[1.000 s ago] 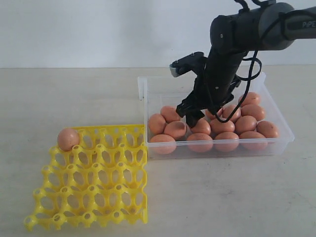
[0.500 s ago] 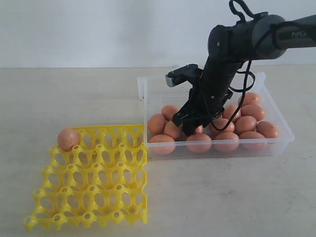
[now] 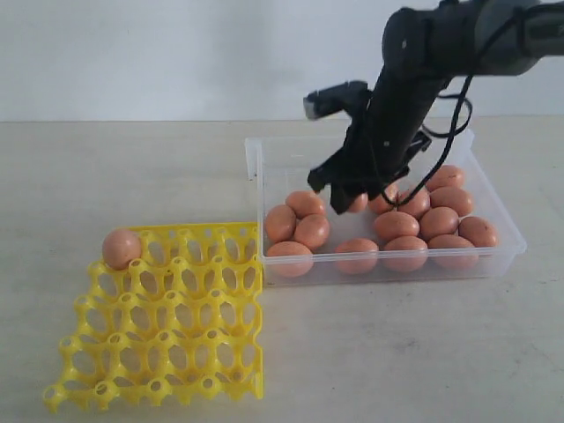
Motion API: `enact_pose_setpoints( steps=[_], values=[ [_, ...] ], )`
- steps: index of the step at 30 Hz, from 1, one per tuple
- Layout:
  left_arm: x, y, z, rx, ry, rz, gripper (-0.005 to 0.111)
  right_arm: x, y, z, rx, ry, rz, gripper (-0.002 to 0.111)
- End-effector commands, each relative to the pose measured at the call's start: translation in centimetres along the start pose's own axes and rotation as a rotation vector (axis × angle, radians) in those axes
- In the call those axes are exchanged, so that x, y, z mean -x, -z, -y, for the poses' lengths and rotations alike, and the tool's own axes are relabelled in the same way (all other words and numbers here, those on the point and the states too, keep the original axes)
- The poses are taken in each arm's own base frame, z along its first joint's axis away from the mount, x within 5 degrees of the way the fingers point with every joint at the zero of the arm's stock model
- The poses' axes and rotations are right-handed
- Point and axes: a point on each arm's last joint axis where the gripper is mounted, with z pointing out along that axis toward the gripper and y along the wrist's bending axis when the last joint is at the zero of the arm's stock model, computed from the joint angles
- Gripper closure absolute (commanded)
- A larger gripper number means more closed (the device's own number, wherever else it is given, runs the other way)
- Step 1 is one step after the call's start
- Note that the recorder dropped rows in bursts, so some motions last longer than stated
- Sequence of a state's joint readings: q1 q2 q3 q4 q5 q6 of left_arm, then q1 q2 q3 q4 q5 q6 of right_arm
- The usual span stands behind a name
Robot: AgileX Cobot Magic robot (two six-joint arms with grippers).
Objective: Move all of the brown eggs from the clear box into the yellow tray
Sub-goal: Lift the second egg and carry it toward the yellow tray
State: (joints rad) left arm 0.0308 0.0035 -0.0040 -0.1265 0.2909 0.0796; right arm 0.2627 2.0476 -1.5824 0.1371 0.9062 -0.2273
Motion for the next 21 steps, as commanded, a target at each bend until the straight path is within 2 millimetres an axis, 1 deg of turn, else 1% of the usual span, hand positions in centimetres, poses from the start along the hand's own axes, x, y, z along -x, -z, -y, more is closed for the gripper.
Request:
enact_pose_setpoints(
  steps=[1,2,5,8,12,15,18,21],
  values=[
    [-0.1,0.0,0.0,-0.004,-0.006,0.004,0.103,0.4,9.5,-0.7,-0.038,-0.131,0.239,0.108],
    [-0.1,0.0,0.0,-0.004,-0.006,0.004,0.103,0.3,11.5,-0.9,-0.036,-0.164,0.295,0.108],
    [-0.1,0.0,0.0,-0.004,-0.006,0.004,0.103,-0.6,16.4,-1.2,-0.062,-0.226,0.413,0.108],
    [-0.1,0.0,0.0,-0.004,-0.006,0.004,0.103,-2.1,20.2,-1.3,-0.125,-0.211,0.475,0.108],
    [-0.1,0.0,0.0,-0.004,-0.006,0.004,0.103,-4.4,24.5,-1.3,-0.229,-0.169,0.520,0.108],
    [-0.1,0.0,0.0,-0.004,-0.006,0.004,0.103,-6.1,27.1,-1.1,-0.323,-0.144,0.554,0.108],
    [-0.1,0.0,0.0,-0.004,-0.006,0.004,0.103,-7.4,28.8,-1.0,-0.384,-0.150,0.573,0.108],
    [-0.1,0.0,0.0,-0.004,-0.006,0.004,0.103,-8.1,30.0,-1.0,-0.411,-0.146,0.606,0.108]
  ],
)
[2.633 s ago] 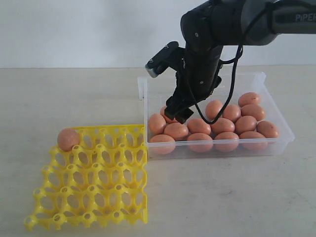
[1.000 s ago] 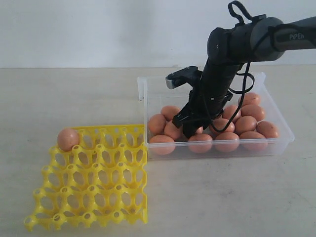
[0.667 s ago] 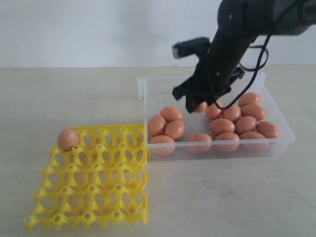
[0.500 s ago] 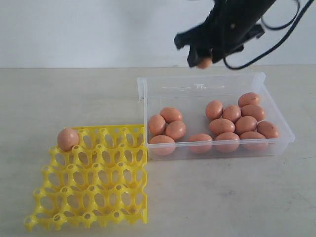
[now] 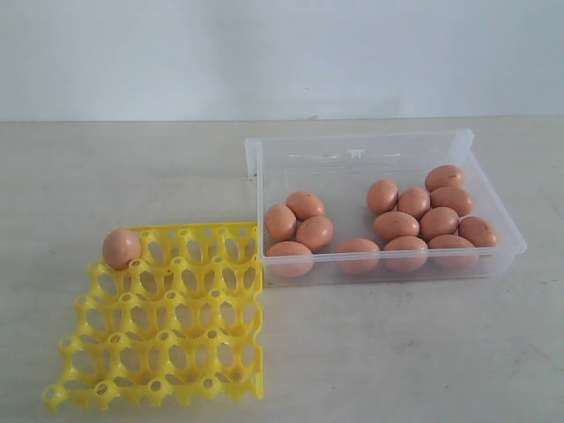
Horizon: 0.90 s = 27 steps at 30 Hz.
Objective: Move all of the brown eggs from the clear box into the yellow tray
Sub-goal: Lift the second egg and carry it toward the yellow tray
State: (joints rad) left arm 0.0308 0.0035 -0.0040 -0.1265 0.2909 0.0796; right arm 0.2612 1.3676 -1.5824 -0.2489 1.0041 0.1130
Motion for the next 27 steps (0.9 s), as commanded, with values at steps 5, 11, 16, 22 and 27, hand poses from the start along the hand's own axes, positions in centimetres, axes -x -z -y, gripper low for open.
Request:
enact_pose_setpoints(
  steps=[5,11,16,22,27],
  values=[
    [-0.1,0.0,0.0,-0.004,-0.006,0.004,0.103,1.0,4.3,1.2,-0.032,-0.027,0.215,0.108],
    [-0.1,0.0,0.0,-0.004,-0.006,0.004,0.103,0.9,4.2,1.0,-0.021,-0.033,0.262,0.108],
    [-0.1,0.0,0.0,-0.004,-0.006,0.004,0.103,-1.0,1.2,0.1,0.002,-0.002,0.239,0.108],
    [-0.1,0.0,0.0,-0.004,-0.006,0.004,0.103,-4.5,-0.8,-0.4,0.007,0.041,0.180,0.108],
    [-0.1,0.0,0.0,-0.004,-0.006,0.004,0.103,-6.6,-0.1,-0.8,0.061,-0.034,0.314,0.108]
  ],
)
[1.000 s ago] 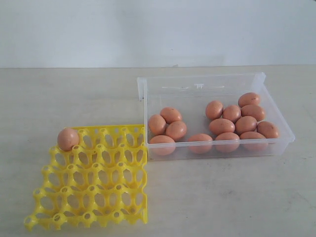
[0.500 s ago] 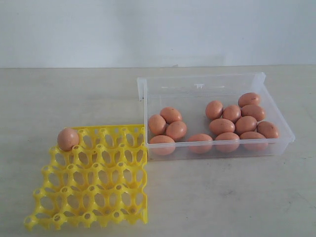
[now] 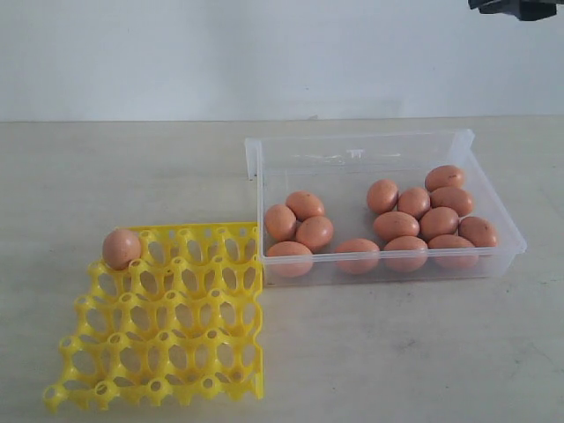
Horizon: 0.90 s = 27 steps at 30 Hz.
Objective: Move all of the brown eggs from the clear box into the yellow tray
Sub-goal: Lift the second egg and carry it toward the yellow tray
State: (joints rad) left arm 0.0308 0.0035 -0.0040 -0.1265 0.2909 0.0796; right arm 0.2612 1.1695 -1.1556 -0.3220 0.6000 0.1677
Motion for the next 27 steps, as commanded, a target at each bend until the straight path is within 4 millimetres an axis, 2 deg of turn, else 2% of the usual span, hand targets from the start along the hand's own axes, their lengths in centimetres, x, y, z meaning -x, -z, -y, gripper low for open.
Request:
enact_pose_setpoints(
  steps=[1,5,10,15,17,22,27],
  values=[
    [-0.1,0.0,0.0,-0.004,-0.006,0.004,0.103,-1.0,0.7,-0.4,0.043,-0.091,0.144,0.108],
    [-0.1,0.0,0.0,-0.004,-0.006,0.004,0.103,-5.2,-1.7,-2.1,0.132,-0.183,0.171,0.108],
    [-0.1,0.0,0.0,-0.004,-0.006,0.004,0.103,-10.5,-3.1,-3.9,0.207,-0.167,0.152,0.108],
    [-0.1,0.0,0.0,-0.004,-0.006,0.004,0.103,-10.7,-3.5,-7.9,0.407,-0.089,0.311,0.108],
    [-0.1,0.0,0.0,-0.004,-0.006,0.004,0.103,-10.9,-4.4,-10.1,0.495,-0.074,0.329,0.108],
    [-0.1,0.0,0.0,-0.004,-0.006,0.004,0.103,-13.3,-7.3,-14.8,0.654,-0.091,0.281,0.108],
    [-0.1,0.0,0.0,-0.004,-0.006,0.004,0.103,-14.3,-7.9,-17.4,0.774,-0.157,0.309,0.108]
  ],
)
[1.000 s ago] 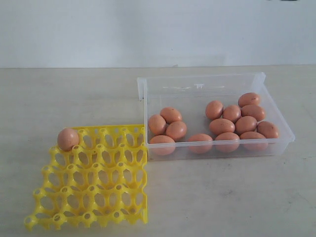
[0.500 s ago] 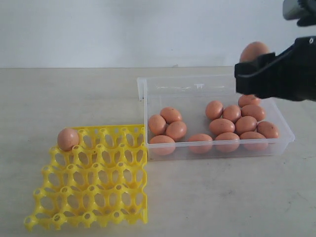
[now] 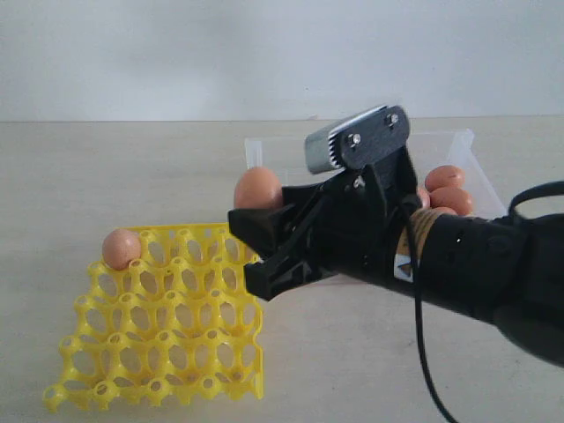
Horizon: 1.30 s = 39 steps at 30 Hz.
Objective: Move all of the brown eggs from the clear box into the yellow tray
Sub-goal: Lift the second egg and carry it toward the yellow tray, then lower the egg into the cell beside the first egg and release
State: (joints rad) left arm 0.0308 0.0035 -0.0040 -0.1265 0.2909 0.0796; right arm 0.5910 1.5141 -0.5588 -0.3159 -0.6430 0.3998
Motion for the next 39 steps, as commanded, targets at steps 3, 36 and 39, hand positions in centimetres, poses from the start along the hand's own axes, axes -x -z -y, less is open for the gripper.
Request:
enact_pose_setpoints(
  steps=[3,36,39],
  values=[
    [-0.1,0.0,0.0,-0.004,-0.006,0.004,0.103,-0.5,-1.3,-2.3,0.162,0.000,0.094,0.108],
    [-0.1,0.0,0.0,-0.004,-0.006,0.004,0.103,-3.1,-15.4,-0.7,0.213,0.300,-0.263,0.108],
    [-0.1,0.0,0.0,-0.004,-0.006,0.004,0.103,-3.4,-15.6,-0.7,0.224,0.303,-0.259,0.108]
  ],
)
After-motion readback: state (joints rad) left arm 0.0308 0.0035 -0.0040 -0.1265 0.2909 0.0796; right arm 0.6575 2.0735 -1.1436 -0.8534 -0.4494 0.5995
